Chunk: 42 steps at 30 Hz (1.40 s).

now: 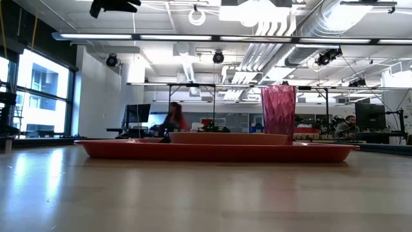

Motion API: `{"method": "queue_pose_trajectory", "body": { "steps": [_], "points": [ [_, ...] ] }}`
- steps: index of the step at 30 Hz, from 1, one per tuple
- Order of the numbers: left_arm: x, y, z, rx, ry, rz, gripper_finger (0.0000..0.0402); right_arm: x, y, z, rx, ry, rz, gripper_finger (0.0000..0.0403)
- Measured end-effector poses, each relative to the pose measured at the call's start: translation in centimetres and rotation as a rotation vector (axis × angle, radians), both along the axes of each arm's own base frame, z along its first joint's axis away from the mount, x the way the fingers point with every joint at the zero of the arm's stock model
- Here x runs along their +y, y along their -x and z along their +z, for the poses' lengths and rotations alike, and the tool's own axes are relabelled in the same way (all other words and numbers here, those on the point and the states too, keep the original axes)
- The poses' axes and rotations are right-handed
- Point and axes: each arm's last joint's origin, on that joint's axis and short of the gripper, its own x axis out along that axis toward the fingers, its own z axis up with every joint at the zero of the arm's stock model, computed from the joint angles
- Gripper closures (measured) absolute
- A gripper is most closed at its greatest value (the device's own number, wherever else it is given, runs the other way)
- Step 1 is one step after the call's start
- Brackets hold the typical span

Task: Pick and place plate/cup/fork/spoon on tray
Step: Adjust the plate that is on the serving tray

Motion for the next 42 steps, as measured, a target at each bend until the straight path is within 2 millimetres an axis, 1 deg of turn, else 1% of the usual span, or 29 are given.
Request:
{"method": "queue_pose_trajectory", "body": {
  "steps": [3,5,8,12,16,19,23,26,30,34,38,42],
  "points": [
    [0.0,0.0,0.1,-0.007,-0.004,0.006,0.0287,0.4,0.3,-2.2,-0.002,-0.009,0.020,0.0309],
    [0.0,0.0,0.1,-0.007,-0.004,0.008,0.0287,0.6,0.8,-3.8,-0.042,-0.036,0.054,0.0309],
    [0.0,0.0,0.1,-0.006,-0.005,0.011,0.0287,0.9,2.2,-5.6,-0.178,-0.099,0.097,0.0309],
    [0.0,0.0,0.1,-0.006,-0.005,0.012,0.0287,1.1,4.6,-7.8,-0.361,-0.167,0.110,0.0309],
    [0.0,0.0,0.1,-0.006,-0.005,0.012,0.0287,1.1,7.1,-10.4,-0.515,-0.223,0.076,0.0309],
    [0.0,0.0,0.1,-0.006,-0.005,0.012,0.0287,1.1,8.7,-12.7,-0.603,-0.288,0.031,0.0309],
    [0.0,0.0,0.1,-0.006,-0.005,0.012,0.0287,1.0,10.3,-16.2,-0.673,-0.387,-0.088,0.0309],
    [0.0,0.0,0.1,-0.006,-0.005,0.012,0.0287,0.9,10.9,-19.1,-0.683,-0.466,-0.193,0.0309],
    [0.0,0.0,0.1,-0.006,-0.005,0.012,0.0287,0.9,11.2,-22.7,-0.662,-0.567,-0.307,0.0309],
    [0.0,0.0,0.1,-0.006,-0.005,0.011,0.0287,0.9,11.5,-25.6,-0.655,-0.661,-0.436,0.0309],
    [0.0,0.0,0.1,-0.006,-0.005,0.011,0.0287,0.7,11.7,-27.6,-0.651,-0.670,-0.573,0.0309],
    [0.0,0.0,0.1,-0.006,-0.005,0.011,0.0287,0.6,11.2,-28.5,-0.613,-0.645,-0.619,0.0309]
  ]
}}
